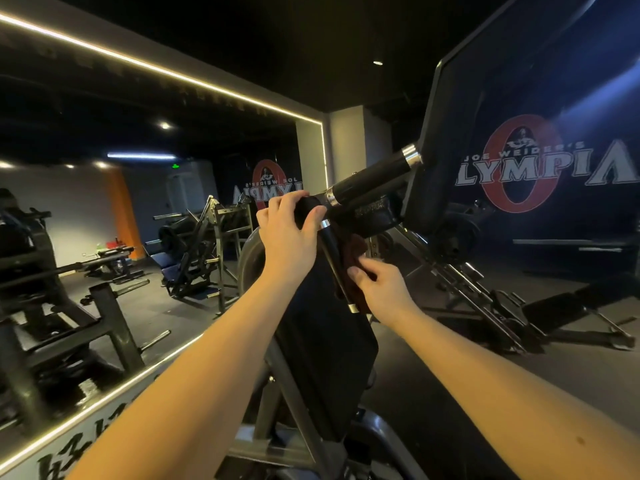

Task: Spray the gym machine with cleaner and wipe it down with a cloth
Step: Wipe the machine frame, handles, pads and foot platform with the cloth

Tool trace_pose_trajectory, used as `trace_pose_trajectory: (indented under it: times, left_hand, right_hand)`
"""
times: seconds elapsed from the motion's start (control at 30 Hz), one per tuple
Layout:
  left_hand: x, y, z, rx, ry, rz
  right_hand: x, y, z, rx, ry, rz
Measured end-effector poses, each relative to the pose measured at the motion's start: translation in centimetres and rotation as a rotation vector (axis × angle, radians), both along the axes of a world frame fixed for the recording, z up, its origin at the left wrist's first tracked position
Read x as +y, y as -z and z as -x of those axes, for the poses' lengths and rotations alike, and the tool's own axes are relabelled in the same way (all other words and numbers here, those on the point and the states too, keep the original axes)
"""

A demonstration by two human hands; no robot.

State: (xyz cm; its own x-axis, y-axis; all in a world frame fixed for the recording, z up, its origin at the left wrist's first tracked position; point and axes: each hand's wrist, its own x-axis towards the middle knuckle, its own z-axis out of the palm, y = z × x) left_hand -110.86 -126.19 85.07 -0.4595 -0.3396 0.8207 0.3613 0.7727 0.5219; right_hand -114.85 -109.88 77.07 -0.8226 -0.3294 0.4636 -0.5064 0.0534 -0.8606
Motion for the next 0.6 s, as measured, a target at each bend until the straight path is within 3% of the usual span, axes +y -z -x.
trace_pose_trajectory:
  times: [0.2, 0.27, 0.37, 0.5, 0.6]
  left_hand:
    - [0.2, -0.1, -0.3, -0.008, 0.035, -0.034]
    - [0.1, -0.1, -0.4, -0.018, 0.052, -0.037]
    - [-0.1, -0.3, -0.7, -0.032, 0.049, -0.02]
    - [-0.6, -0.5, -1.3, -0.054, 0.058, 0.021]
    - [-1.1, -0.6, -1.6, -0.073, 0.069, 0.052]
  right_hand:
    - [3.6, 5.9, -1.7, -0.175, 0.029, -0.123]
    - [4.4, 5.5, -2.5, -0.149, 0.083, -0.069]
    - [4.4, 0.4, -3.6, 0.101, 0.144, 0.014]
    - [3.6, -8.7, -5.6, 0.574, 0.224, 0.01]
    - [3.0, -14.1, -4.6, 1.003, 0.5, -0.252]
